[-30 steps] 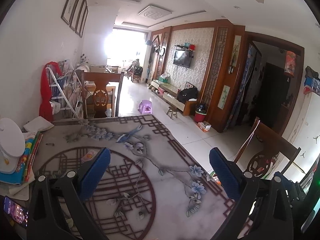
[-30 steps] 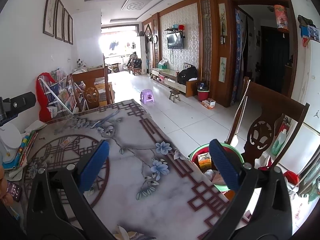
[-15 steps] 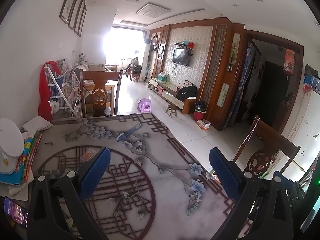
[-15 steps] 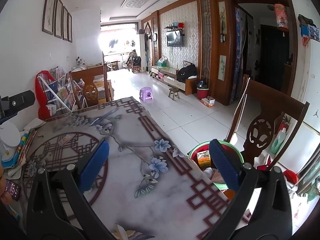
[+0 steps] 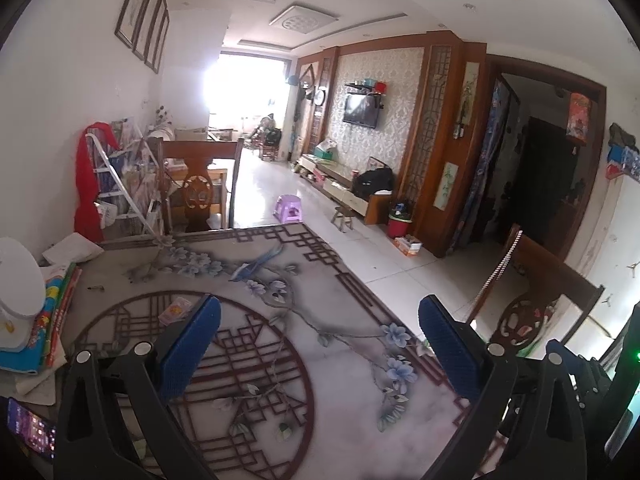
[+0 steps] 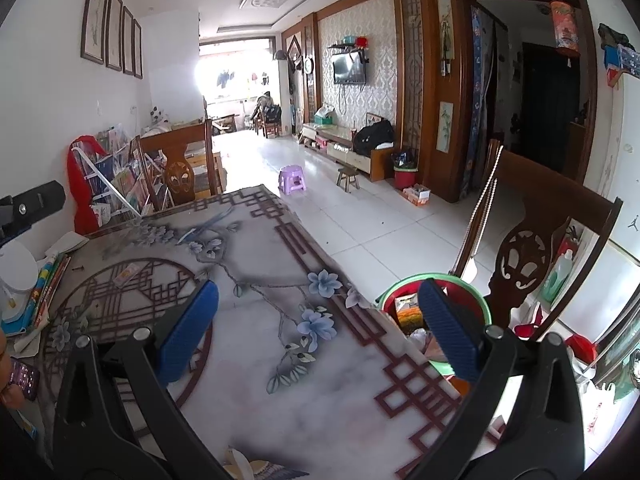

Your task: Collect trash

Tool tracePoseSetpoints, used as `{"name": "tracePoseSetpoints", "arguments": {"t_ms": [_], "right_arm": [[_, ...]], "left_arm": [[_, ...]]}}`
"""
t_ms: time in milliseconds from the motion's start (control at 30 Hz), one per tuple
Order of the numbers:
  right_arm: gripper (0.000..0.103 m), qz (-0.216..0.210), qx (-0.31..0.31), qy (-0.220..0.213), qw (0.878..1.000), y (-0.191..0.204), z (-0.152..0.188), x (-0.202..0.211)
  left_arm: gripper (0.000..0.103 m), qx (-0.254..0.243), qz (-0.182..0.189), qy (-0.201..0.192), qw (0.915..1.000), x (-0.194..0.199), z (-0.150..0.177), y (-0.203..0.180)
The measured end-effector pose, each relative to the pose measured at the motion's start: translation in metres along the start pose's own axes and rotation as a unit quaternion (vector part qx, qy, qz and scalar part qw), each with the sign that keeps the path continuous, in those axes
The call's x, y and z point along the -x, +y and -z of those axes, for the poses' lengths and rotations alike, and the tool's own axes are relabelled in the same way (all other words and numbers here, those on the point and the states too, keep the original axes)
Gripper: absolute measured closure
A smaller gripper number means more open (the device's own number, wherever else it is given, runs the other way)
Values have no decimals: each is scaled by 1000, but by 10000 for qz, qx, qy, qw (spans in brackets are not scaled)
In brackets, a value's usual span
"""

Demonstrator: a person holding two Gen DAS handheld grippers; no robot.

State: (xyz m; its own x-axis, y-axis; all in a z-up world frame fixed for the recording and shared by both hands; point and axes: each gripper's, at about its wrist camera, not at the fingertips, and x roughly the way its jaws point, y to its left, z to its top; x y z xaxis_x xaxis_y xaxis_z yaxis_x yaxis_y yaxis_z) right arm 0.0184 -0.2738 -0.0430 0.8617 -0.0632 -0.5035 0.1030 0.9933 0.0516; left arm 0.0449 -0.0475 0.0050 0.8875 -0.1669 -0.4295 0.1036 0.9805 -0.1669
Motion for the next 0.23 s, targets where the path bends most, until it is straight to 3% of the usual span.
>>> {"name": "tracePoseSetpoints", "arguments": {"t_ms": [133,233], "right_arm": [[5,-132,126,474,9987,4,16,-38],[5,-186,428,1067,9932,12,38,-88]], "left_arm": [[8,183,147,219,9995,-11,6,15],[8,205,-204,413,9987,-18,19,29]]}}
